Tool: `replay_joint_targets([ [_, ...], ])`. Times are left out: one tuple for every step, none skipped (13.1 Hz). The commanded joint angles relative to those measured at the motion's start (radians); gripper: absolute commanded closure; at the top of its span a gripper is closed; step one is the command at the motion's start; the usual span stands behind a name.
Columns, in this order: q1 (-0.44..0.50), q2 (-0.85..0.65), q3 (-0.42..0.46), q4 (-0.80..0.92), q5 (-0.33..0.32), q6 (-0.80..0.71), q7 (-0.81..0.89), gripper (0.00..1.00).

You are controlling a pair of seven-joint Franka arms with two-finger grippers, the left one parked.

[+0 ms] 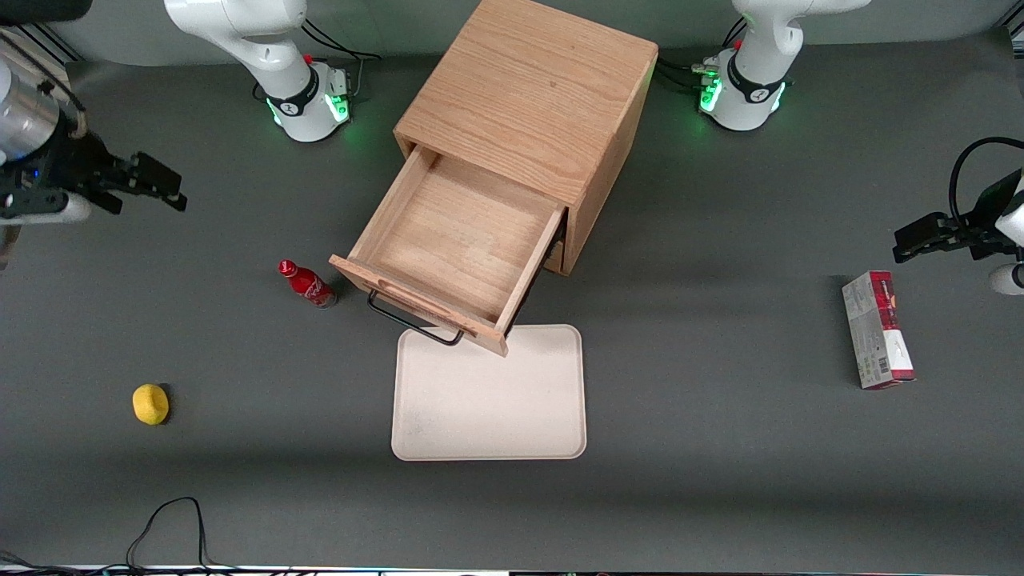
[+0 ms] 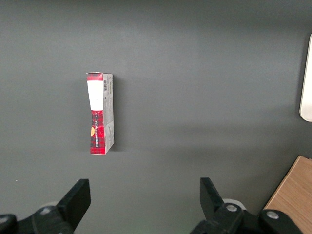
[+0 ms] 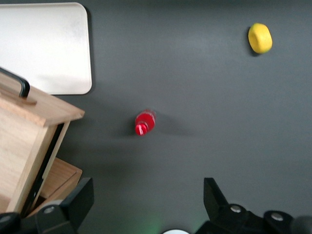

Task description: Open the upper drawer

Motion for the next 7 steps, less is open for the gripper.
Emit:
replay_joint_targets([
  [0.008, -0.049, -0.008, -0.056, -0.012, 0.033, 0.031, 0.00],
  [0.008, -0.047, -0.008, -0.056, -0.012, 0.034, 0.031, 0.00],
  [0.008, -0.043, -0.009, -0.053, -0.012, 0.033, 0.031, 0.00],
  [0.008, -0.040, -0.011, -0.050, -0.012, 0.033, 0.032, 0.00],
  [0.008, -0.037, -0.010, -0.047, -0.014, 0.033, 0.034, 0.00],
  [0.007, -0.032, -0.009, -0.036, -0.014, 0.033, 0.039, 0.00],
  [0.007, -0.026, -0.009, -0.033, -0.014, 0.033, 0.040, 0.00],
])
